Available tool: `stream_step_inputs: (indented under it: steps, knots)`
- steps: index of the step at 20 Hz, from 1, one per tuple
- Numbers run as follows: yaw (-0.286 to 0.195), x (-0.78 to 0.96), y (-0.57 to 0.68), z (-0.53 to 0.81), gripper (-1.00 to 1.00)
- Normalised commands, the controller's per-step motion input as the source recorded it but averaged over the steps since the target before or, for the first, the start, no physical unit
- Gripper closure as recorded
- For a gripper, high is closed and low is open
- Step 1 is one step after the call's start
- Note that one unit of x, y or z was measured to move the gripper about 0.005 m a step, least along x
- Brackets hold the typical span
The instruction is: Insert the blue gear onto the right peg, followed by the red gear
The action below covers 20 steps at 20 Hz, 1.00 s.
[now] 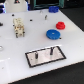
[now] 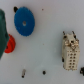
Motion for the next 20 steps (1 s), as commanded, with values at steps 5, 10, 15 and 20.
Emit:
stream_step_inputs:
  steps: [5,10,15,20]
  knots:
    - [0.0,-0.41,0.66,-0.17,-1.0]
    - [0.0,-0.33,0.55,-0.32,-1.0]
    - [0.0,-0.2,0.38,-0.49,-1.0]
    - [0.0,-0.09,0.21,-0.56,-1.0]
